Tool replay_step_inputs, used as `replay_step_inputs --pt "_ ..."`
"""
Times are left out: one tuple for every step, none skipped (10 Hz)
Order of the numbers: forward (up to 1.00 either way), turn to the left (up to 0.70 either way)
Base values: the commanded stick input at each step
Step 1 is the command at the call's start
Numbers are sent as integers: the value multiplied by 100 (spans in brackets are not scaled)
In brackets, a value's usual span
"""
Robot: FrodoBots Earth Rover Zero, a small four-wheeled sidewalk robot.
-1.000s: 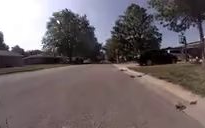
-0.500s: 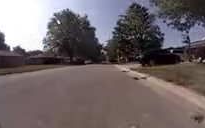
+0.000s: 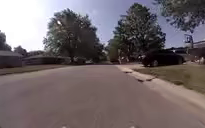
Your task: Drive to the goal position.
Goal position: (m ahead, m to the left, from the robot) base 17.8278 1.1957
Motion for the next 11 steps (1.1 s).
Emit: replay_step_inputs --pt "66 3" --pt "66 3" --pt "66 3" --pt "66 3" --pt "66 3" --pt "66 3" --pt "66 3" --pt "66 3" --pt "66 3" --pt "66 3" --pt "66 3"
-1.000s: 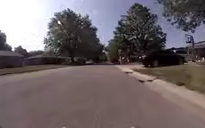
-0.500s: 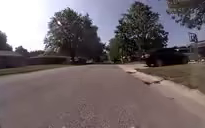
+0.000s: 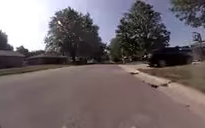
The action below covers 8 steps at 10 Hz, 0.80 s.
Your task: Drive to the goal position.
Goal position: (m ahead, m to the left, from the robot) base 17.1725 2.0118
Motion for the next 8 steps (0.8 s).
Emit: replay_step_inputs --pt "66 3" --pt "66 3" --pt "66 2" --pt "66 -16" --pt "66 -33" --pt "66 -8" --pt "66 3" --pt "66 3"
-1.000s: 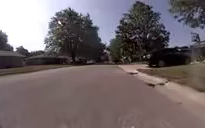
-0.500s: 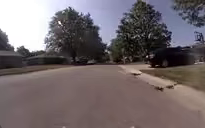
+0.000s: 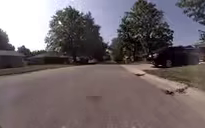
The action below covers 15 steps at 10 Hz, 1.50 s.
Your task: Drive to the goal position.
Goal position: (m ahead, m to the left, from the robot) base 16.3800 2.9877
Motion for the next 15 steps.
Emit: replay_step_inputs --pt "66 3" --pt "66 3" --pt "66 3" --pt "66 3" --pt "66 3" --pt "66 3" --pt "66 3" --pt "66 3" --pt "66 3" --pt "66 3" --pt "66 3" --pt "66 1" --pt "66 -33" --pt "66 -33" --pt "66 3"
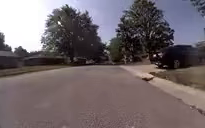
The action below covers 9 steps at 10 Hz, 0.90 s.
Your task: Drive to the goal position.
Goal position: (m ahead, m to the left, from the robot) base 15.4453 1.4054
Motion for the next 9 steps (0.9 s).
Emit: replay_step_inputs --pt "66 3" --pt "66 3" --pt "66 3" --pt "66 3" --pt "66 3" --pt "66 3" --pt "66 3" --pt "66 3" --pt "66 3"
